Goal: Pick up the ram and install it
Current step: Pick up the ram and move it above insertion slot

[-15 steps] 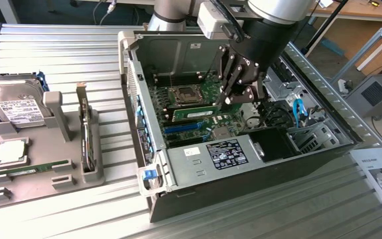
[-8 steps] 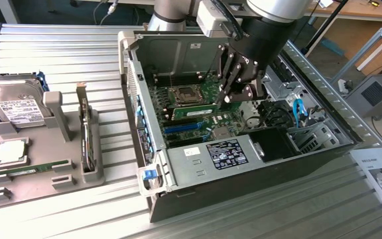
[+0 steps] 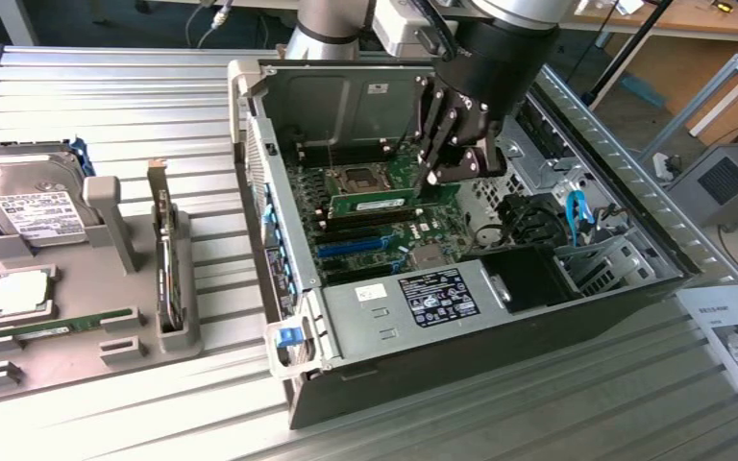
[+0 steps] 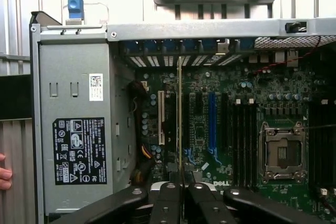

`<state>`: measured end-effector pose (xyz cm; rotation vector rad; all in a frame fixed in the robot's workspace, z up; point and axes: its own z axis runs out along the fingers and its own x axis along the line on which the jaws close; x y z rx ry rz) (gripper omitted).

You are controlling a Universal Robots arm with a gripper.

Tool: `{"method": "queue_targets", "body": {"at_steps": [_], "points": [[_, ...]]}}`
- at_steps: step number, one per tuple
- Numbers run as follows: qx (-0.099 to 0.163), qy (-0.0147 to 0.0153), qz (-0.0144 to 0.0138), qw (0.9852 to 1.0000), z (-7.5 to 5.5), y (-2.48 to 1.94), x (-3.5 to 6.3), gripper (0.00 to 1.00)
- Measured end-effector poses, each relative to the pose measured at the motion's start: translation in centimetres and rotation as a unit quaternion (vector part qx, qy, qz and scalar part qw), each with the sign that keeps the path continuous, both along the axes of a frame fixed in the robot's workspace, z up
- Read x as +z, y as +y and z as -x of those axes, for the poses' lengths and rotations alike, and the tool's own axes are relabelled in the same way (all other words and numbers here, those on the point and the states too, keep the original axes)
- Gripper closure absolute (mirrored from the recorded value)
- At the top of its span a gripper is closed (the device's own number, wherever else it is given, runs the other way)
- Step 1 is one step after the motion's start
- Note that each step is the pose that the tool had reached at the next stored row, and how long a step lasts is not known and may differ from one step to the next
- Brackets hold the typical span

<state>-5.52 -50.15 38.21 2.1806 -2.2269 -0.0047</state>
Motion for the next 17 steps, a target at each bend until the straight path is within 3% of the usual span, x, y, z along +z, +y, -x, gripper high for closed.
{"method": "queue_targets", "body": {"at_steps": [4,8,17], "points": [[0.000,0.0000,0.0001,1.0000,-0.1,0.69,0.00,0.88],[0.000,0.0000,0.0000,1.0000,-0.3,1.72,0.00,0.88],[0.000,0.0000,0.0001,1.0000,-0.7,2.95,0.00,0.88]]}}
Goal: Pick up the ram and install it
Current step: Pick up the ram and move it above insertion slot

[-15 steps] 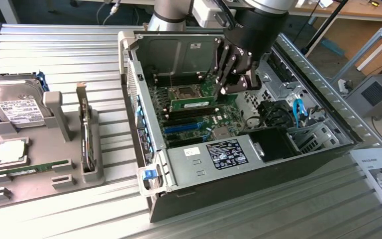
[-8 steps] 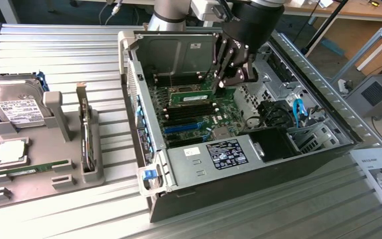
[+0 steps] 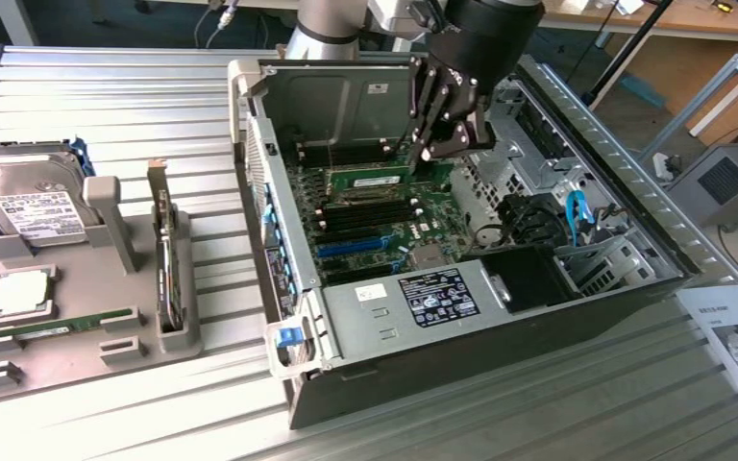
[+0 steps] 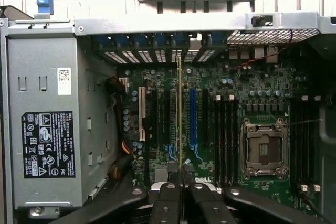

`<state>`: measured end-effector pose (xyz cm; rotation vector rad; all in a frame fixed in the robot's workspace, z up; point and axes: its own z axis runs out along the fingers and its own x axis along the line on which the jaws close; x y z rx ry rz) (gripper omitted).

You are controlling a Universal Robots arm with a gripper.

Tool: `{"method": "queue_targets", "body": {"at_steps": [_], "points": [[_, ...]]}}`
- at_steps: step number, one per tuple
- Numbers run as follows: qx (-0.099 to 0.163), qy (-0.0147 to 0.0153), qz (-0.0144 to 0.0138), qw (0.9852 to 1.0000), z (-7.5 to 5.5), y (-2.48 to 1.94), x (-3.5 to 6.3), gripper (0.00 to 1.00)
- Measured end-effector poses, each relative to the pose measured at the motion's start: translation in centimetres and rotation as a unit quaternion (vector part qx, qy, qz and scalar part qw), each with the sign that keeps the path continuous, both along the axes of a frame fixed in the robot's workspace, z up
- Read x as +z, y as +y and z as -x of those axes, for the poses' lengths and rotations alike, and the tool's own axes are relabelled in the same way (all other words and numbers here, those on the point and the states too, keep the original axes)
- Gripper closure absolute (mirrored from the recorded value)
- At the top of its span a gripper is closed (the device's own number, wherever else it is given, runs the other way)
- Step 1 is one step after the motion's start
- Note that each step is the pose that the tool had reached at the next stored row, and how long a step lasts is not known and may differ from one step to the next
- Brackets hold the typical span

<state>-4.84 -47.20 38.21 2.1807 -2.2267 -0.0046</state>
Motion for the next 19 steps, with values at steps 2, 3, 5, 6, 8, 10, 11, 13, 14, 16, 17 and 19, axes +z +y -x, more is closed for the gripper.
{"method": "queue_targets", "body": {"at_steps": [2,3,5,6,8,10,11,13,14,16,17,19], "points": [[0.000,0.0000,0.0000,1.0000,-0.1,0.33,0.00,0.88],[0.000,0.0000,-0.0001,1.0000,-0.2,0.44,0.00,0.88],[0.000,0.0000,-0.0001,1.0000,-0.4,0.60,-0.01,0.88],[0.000,0.0000,0.0000,1.0000,-0.8,0.68,0.00,0.88],[0.000,0.0000,0.0000,1.0000,-1.1,0.77,-0.01,0.88],[0.000,0.0000,0.0000,1.0000,-1.3,0.81,0.00,0.88],[0.000,0.0000,-0.0001,1.0000,-1.4,0.82,-0.01,0.88],[0.000,0.0000,0.0000,1.0000,-1.4,0.83,0.00,0.88],[0.000,0.0000,0.0000,1.0000,-1.4,0.83,0.00,0.88],[0.000,0.0000,0.0000,1.0000,-1.4,0.86,0.00,0.88],[0.000,0.0000,0.0000,1.0000,-1.4,0.92,0.00,0.88],[0.000,0.0000,0.0000,1.0000,-1.4,1.10,0.00,0.88]]}}
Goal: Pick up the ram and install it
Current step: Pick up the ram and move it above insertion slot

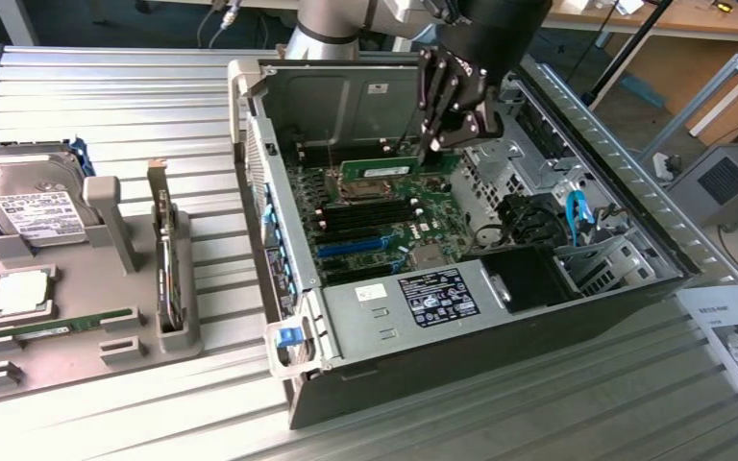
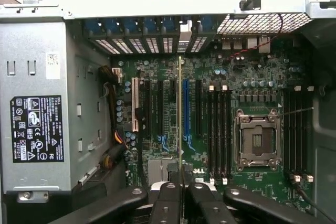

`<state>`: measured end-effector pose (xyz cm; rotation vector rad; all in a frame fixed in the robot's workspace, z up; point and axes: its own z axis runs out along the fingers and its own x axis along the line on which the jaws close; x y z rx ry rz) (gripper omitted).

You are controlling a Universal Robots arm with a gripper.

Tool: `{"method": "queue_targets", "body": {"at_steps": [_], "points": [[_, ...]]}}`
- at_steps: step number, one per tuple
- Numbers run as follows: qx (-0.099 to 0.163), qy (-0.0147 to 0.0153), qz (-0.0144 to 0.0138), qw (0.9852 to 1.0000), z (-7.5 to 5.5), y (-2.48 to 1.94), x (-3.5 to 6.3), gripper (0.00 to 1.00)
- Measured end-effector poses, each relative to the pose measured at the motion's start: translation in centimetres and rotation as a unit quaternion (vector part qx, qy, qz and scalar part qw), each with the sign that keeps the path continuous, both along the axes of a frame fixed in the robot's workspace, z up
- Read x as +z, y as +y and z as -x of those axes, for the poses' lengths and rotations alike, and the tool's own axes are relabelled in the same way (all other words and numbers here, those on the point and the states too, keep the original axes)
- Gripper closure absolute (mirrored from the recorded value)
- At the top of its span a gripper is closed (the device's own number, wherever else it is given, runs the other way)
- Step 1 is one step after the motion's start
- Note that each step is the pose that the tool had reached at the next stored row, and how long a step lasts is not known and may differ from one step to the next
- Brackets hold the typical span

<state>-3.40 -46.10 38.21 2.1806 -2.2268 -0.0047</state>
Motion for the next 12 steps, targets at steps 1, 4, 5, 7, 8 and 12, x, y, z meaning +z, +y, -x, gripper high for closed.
{"method": "queue_targets", "body": {"at_steps": [1,4,5,7,8,12], "points": [[0.000,0.0000,0.0000,1.0000,0.0,0.10,0.00,0.88],[0.000,-0.0001,0.0000,1.0000,0.0,0.67,0.00,0.88],[0.000,0.0000,0.0000,1.0000,0.0,0.91,0.00,0.88],[0.000,0.0000,0.0000,1.0000,0.0,1.24,0.00,0.88],[0.000,0.0000,0.0001,1.0000,0.0,1.41,0.00,0.88],[0.000,0.0000,0.0000,1.0000,0.0,1.99,0.00,0.88]]}}
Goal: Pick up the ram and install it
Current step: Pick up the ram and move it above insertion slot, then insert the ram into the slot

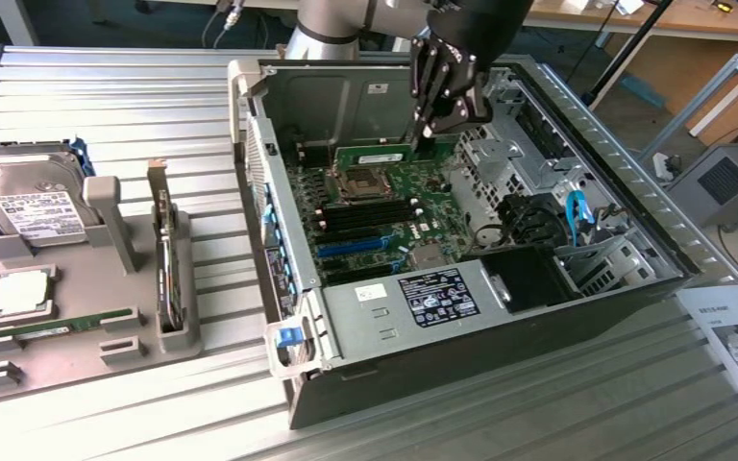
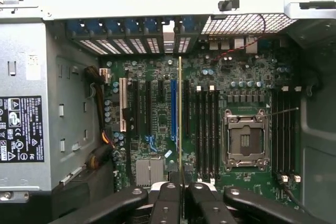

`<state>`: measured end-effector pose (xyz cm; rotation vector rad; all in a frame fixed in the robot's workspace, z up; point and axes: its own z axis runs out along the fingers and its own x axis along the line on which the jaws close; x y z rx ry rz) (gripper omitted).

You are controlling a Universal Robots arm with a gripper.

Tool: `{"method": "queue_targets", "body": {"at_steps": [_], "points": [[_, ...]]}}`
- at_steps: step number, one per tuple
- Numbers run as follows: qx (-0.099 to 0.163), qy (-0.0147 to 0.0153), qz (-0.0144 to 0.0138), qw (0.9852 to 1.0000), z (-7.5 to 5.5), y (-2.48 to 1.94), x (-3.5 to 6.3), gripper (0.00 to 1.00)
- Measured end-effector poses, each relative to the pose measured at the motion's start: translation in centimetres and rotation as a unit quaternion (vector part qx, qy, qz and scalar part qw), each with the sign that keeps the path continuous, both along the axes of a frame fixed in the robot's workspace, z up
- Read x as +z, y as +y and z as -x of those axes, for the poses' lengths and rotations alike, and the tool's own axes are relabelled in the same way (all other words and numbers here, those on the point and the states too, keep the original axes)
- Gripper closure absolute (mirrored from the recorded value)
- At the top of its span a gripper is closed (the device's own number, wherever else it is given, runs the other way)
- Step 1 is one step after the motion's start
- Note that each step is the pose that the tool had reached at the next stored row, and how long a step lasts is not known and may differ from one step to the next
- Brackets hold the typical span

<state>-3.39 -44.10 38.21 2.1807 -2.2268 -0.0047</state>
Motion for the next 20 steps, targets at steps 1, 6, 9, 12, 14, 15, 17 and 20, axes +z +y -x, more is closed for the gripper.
{"method": "queue_targets", "body": {"at_steps": [1,6,9,12,14,15,17,20], "points": [[0.000,0.0000,0.0000,1.0000,0.00,0.14,0.00,0.88],[0.000,0.0000,0.0001,1.0000,-0.02,0.70,0.00,0.88],[0.000,0.0000,0.0000,1.0000,-0.02,0.71,0.00,0.88],[0.000,0.0000,0.0000,1.0000,-0.02,0.71,0.00,0.88],[0.000,0.0000,0.0000,1.0000,-0.02,0.71,0.00,0.88],[0.000,0.0000,0.0000,1.0000,-0.02,0.71,0.00,0.88],[0.000,0.0000,0.0000,1.0000,-0.02,0.71,-0.01,0.88],[0.000,0.0000,-0.0008,1.0000,-0.02,0.76,-0.14,0.88]]}}
